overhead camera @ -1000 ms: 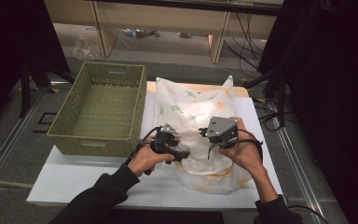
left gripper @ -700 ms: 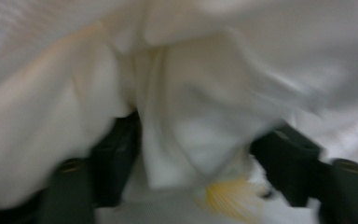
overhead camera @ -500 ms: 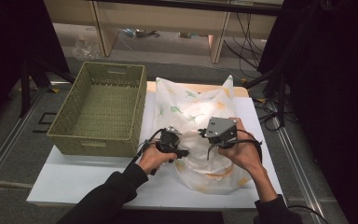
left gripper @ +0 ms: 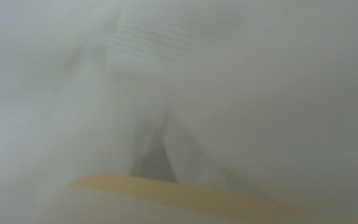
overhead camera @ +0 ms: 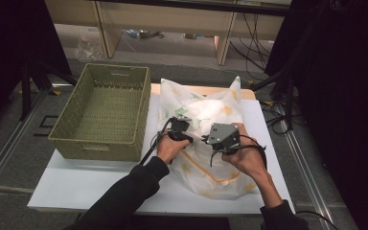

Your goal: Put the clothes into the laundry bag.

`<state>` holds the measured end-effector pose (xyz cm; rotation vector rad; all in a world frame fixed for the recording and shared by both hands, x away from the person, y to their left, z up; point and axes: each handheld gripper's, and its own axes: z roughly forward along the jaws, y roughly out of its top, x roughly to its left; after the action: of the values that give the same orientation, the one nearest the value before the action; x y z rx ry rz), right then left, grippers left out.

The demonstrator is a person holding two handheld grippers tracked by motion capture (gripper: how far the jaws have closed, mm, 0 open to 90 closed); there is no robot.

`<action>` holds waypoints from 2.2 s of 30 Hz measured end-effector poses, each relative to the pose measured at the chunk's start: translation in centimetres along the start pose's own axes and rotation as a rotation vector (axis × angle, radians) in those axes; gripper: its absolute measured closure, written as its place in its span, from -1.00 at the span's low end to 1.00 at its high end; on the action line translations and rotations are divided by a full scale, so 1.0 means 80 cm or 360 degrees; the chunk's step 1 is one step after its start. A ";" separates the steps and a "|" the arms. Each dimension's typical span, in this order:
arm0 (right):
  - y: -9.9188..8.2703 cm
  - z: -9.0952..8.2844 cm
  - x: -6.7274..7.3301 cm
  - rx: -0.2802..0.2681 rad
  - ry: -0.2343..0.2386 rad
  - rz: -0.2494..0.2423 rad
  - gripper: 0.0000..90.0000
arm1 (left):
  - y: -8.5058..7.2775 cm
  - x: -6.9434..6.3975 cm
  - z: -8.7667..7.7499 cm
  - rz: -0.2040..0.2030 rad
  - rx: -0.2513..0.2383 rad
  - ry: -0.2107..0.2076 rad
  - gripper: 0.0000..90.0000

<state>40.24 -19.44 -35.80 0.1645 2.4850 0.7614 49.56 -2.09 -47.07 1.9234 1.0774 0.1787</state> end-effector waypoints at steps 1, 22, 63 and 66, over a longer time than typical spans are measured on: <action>-0.001 0.001 0.000 0.0000 0.0002 -0.0008 1.00 | -0.001 0.000 0.001 -0.0004 0.0006 -0.0001 0.79; -0.010 0.002 -0.007 -0.0005 -0.0010 0.0024 1.00 | -0.038 -0.042 -0.069 0.0070 0.0187 -0.0245 -0.46; -0.025 0.013 -0.003 0.0058 0.0031 0.0078 1.00 | -0.015 -0.013 -0.028 0.0208 0.0108 -0.0020 0.44; -0.024 0.014 -0.001 0.0047 0.0045 0.0092 1.00 | -0.026 -0.018 -0.041 0.0248 0.0156 -0.0061 0.28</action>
<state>40.98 -20.47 -37.62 0.2384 2.5286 0.7559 45.79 -0.64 -46.34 2.0919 0.9261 0.1781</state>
